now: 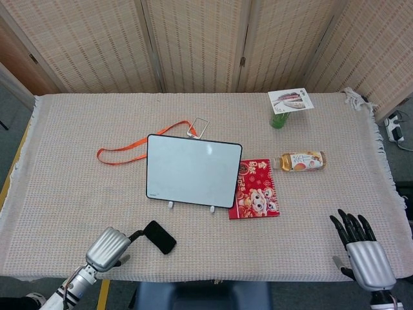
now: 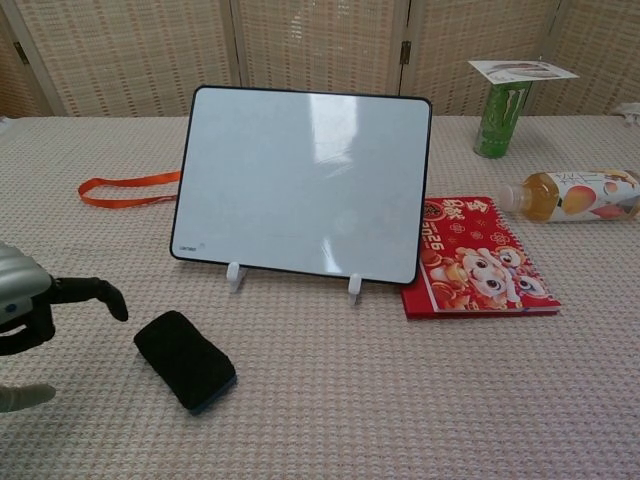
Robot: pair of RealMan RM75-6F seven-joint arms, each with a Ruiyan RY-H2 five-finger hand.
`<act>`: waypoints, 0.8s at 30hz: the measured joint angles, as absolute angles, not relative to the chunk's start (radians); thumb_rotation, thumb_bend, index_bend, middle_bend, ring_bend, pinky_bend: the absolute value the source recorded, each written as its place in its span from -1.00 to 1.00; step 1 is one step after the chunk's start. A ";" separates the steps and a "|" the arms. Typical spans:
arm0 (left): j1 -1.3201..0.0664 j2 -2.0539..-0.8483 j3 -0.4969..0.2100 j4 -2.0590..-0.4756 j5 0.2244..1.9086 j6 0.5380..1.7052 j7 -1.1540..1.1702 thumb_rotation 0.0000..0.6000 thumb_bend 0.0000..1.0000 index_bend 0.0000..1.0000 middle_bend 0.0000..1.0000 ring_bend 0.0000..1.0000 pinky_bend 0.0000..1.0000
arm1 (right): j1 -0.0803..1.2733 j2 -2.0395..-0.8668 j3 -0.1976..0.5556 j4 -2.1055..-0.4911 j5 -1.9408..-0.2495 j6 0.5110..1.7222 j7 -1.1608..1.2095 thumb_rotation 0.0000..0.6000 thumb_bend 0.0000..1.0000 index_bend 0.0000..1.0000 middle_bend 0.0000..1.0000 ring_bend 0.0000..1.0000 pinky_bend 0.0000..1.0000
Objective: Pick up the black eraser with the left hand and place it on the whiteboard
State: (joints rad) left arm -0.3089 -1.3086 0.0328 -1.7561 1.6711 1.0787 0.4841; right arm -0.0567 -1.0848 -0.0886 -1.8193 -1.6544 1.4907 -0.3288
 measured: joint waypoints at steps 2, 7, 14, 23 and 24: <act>-0.323 -1.321 0.024 -1.771 1.635 1.049 0.523 1.00 -0.41 -0.45 1.00 0.93 1.00 | -0.056 -1.085 -0.091 -1.818 -1.657 1.488 -0.330 1.00 -0.39 -1.00 -1.00 -1.00 -1.00; -0.355 -1.346 0.001 -1.806 1.540 0.999 0.617 1.00 -0.31 -0.44 1.00 0.93 1.00 | -0.054 -1.086 -0.092 -1.818 -1.656 1.482 -0.333 1.00 -0.39 -1.00 -1.00 -1.00 -1.00; -0.407 -1.369 -0.020 -1.846 1.430 0.944 0.710 1.00 -0.21 -0.38 1.00 0.92 1.00 | -0.050 -1.087 -0.089 -1.822 -1.646 1.470 -0.340 1.00 -0.39 -1.00 -1.00 -1.00 -1.00; -0.472 -1.417 -0.028 -1.853 1.325 0.921 0.806 1.00 -0.21 -0.44 1.00 0.91 1.00 | -0.050 -1.078 -0.088 -1.824 -1.645 1.473 -0.326 1.00 -0.39 -1.00 -1.00 -1.00 -1.00; -0.476 -1.421 -0.026 -1.853 1.320 0.923 0.812 1.00 -0.21 -0.45 1.00 0.91 1.00 | -0.049 -1.078 -0.088 -1.824 -1.645 1.473 -0.326 1.00 -0.39 -1.00 -1.00 -1.00 -1.00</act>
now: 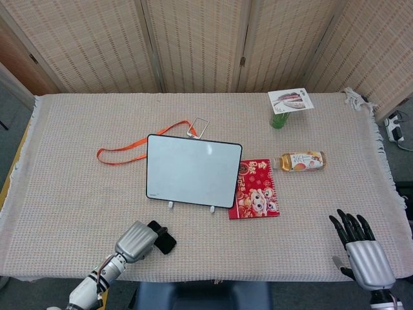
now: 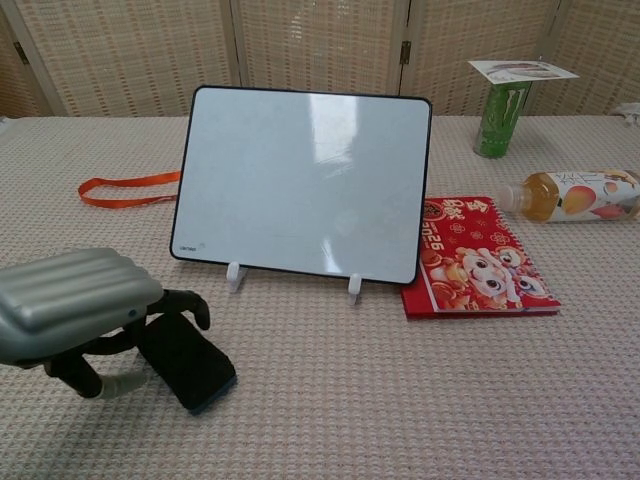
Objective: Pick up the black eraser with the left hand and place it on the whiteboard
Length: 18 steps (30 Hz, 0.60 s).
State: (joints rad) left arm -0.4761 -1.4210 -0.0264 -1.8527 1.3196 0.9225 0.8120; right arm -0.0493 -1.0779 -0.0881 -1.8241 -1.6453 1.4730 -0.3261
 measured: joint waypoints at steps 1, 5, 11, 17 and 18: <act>-0.481 -1.425 -0.024 -1.852 1.314 0.925 0.819 1.00 -0.21 -0.45 1.00 0.91 1.00 | -0.049 -1.078 -0.088 -1.824 -1.646 1.473 -0.326 1.00 -0.39 -1.00 -1.00 -1.00 -1.00; -0.499 -1.435 -0.021 -1.847 1.291 0.928 0.836 1.00 -0.21 -0.45 1.00 0.91 1.00 | -0.051 -1.078 -0.089 -1.824 -1.649 1.477 -0.326 1.00 -0.39 -1.00 -1.00 -1.00 -1.00; -0.530 -1.452 -0.018 -1.839 1.246 0.929 0.864 1.00 -0.21 -0.44 1.00 0.91 1.00 | -0.050 -1.077 -0.087 -1.824 -1.646 1.477 -0.323 1.00 -0.39 -1.00 -1.00 -1.00 -1.00; -0.554 -1.461 -0.014 -1.838 1.177 0.936 0.900 1.00 -0.21 -0.44 1.00 0.91 1.00 | -0.048 -1.076 -0.084 -1.824 -1.641 1.474 -0.321 1.00 -0.39 -1.00 -1.00 -1.00 -1.00; -0.560 -1.462 -0.012 -1.838 1.163 0.938 0.908 1.00 -0.22 -0.44 1.00 0.91 1.00 | -0.047 -1.076 -0.084 -1.824 -1.641 1.473 -0.321 1.00 -0.39 -1.00 -1.00 -1.00 -1.00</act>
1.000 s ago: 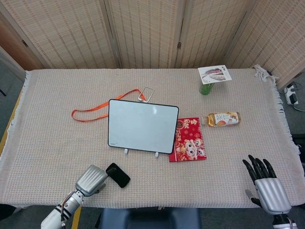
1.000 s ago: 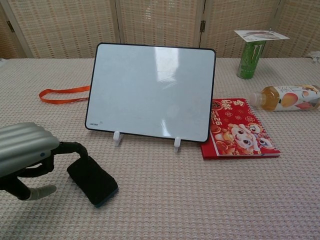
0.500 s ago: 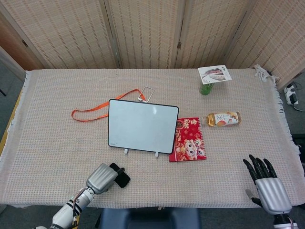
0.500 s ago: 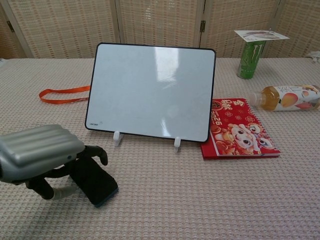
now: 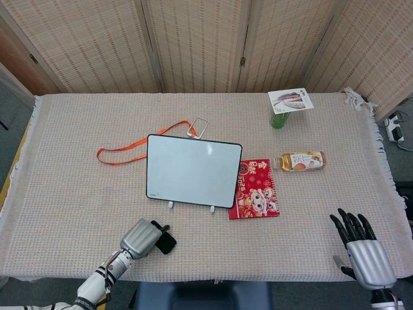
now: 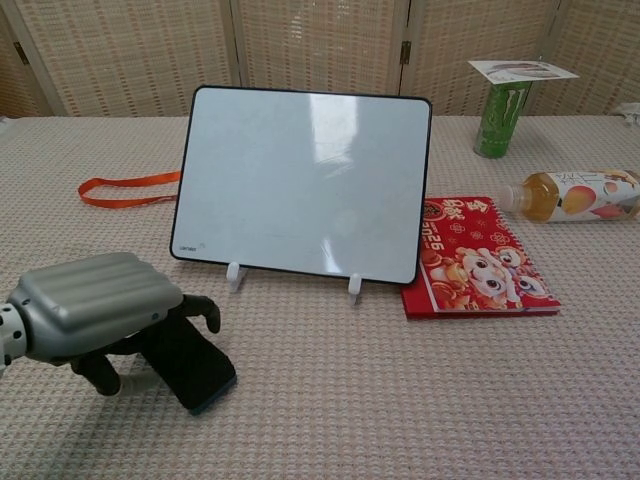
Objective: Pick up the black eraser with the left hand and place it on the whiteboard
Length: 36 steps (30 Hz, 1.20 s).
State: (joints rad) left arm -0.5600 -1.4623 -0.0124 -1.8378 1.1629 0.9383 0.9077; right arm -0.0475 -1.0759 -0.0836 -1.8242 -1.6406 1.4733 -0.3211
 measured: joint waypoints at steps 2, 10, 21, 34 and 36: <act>-0.569 -1.465 -0.009 -1.837 1.144 0.942 0.917 1.00 -0.22 -0.44 1.00 0.91 1.00 | -0.047 -1.076 -0.083 -1.824 -1.639 1.473 -0.322 1.00 -0.39 -1.00 -1.00 -1.00 -1.00; -0.598 -1.472 0.010 -1.832 1.106 0.967 0.927 1.00 -0.21 -0.32 1.00 0.91 1.00 | -0.045 -1.078 -0.082 -1.824 -1.634 1.469 -0.326 1.00 -0.39 -1.00 -1.00 -1.00 -1.00; -0.608 -1.482 0.032 -1.811 1.134 1.004 0.900 1.00 -0.21 0.25 1.00 0.91 1.00 | -0.046 -1.079 -0.082 -1.824 -1.636 1.472 -0.327 1.00 -0.39 -1.00 -1.00 -1.00 -1.00; -0.549 -1.511 0.028 -1.749 1.398 1.231 0.754 1.00 -0.20 0.21 1.00 0.92 1.00 | -0.045 -1.083 -0.083 -1.824 -1.633 1.467 -0.335 1.00 -0.39 -1.00 -1.00 -1.00 -1.00; -0.533 -1.547 0.016 -1.696 1.451 1.302 0.709 1.00 -0.20 0.19 1.00 0.92 1.00 | -0.046 -1.083 -0.084 -1.825 -1.635 1.468 -0.336 1.00 -0.39 -1.00 -1.00 -1.00 -1.00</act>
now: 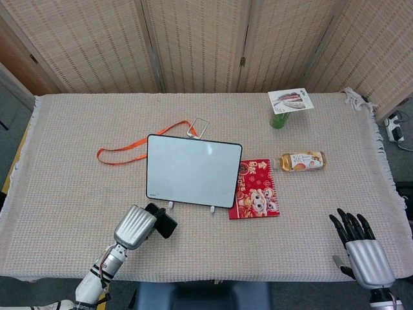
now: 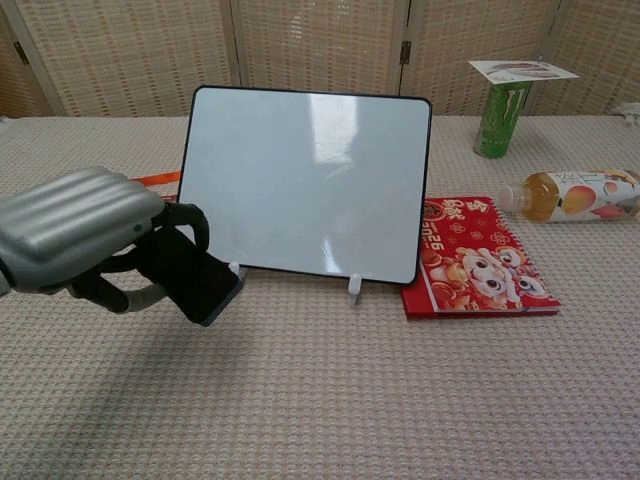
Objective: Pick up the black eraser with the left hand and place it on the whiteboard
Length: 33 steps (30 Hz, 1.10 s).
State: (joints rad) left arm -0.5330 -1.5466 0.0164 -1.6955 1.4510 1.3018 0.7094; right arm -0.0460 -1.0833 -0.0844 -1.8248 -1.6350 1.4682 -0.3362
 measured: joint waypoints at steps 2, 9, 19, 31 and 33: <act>-0.522 -1.586 0.003 -1.638 1.488 1.355 0.665 1.00 -0.20 0.19 1.00 0.92 1.00 | -0.047 -1.083 -0.086 -1.825 -1.637 1.470 -0.336 1.00 -0.39 -1.00 -1.00 -1.00 -1.00; -0.508 -1.779 -0.092 -1.439 1.556 1.467 0.575 1.00 -0.20 0.18 1.00 0.93 1.00 | -0.045 -1.081 -0.089 -1.827 -1.638 1.463 -0.337 1.00 -0.39 -1.00 -1.00 -1.00 -1.00; -0.584 -2.024 -0.224 -1.184 1.587 1.529 0.560 1.00 -0.20 0.14 1.00 0.92 1.00 | -0.045 -1.065 -0.093 -1.829 -1.650 1.469 -0.306 1.00 -0.39 -1.00 -1.00 -1.00 -1.00; -0.712 -2.172 -0.315 -0.987 1.541 1.450 0.704 1.00 -0.20 0.10 1.00 0.92 1.00 | -0.040 -1.053 -0.094 -1.829 -1.652 1.463 -0.286 1.00 -0.39 -1.00 -1.00 -1.00 -1.00; -0.726 -2.191 -0.323 -0.958 1.533 1.442 0.716 1.00 -0.20 0.10 1.00 0.92 1.00 | -0.039 -1.050 -0.094 -1.830 -1.652 1.463 -0.280 1.00 -0.39 -1.00 -1.00 -1.00 -1.00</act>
